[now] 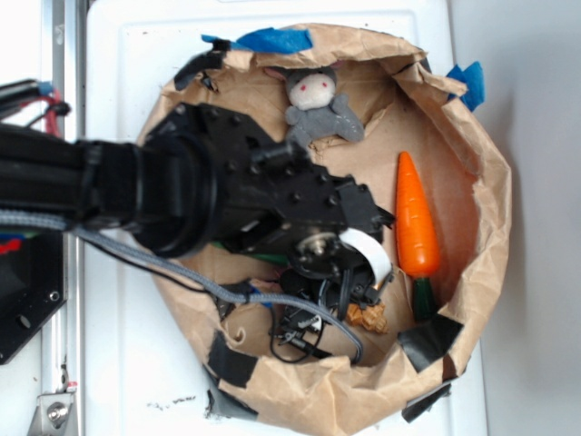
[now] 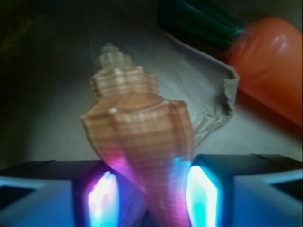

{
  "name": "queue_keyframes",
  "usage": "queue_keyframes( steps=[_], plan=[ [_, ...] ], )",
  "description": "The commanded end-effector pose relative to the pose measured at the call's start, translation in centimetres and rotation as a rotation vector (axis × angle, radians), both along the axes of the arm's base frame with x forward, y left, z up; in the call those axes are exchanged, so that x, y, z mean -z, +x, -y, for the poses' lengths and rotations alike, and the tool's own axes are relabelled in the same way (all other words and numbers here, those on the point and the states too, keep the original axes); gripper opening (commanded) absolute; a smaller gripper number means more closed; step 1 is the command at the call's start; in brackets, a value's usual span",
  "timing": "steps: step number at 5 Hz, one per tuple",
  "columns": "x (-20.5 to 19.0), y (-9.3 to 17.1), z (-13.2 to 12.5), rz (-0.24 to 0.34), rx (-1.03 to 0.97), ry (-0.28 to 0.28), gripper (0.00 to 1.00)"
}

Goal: Grab the shell.

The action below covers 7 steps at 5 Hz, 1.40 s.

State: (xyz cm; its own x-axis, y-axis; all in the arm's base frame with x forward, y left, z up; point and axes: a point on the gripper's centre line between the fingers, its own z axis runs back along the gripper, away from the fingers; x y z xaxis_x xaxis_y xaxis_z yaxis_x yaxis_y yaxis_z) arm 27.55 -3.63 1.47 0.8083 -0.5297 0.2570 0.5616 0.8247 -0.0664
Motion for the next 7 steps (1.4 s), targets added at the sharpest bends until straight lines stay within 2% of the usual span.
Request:
queue_keyframes(
  steps=[1,2,3,4,5,6,7],
  plan=[
    [0.5,-1.1,1.5,-0.017,-0.014,-0.023,0.0],
    [0.1,-1.3,1.5,-0.013,-0.117,-0.06,0.0],
    [-4.8,2.3,-2.8,0.016,-0.298,0.044,0.0],
    [-9.8,1.8,-4.5,-0.014,-0.547,0.091,0.0],
    [-14.2,0.8,-6.8,-0.059,-0.795,0.023,0.0],
    [-15.5,-0.3,-6.7,-0.051,-0.874,-0.003,0.0],
    [-15.5,-0.7,-5.9,-0.027,-0.854,0.036,0.0]
  ],
)
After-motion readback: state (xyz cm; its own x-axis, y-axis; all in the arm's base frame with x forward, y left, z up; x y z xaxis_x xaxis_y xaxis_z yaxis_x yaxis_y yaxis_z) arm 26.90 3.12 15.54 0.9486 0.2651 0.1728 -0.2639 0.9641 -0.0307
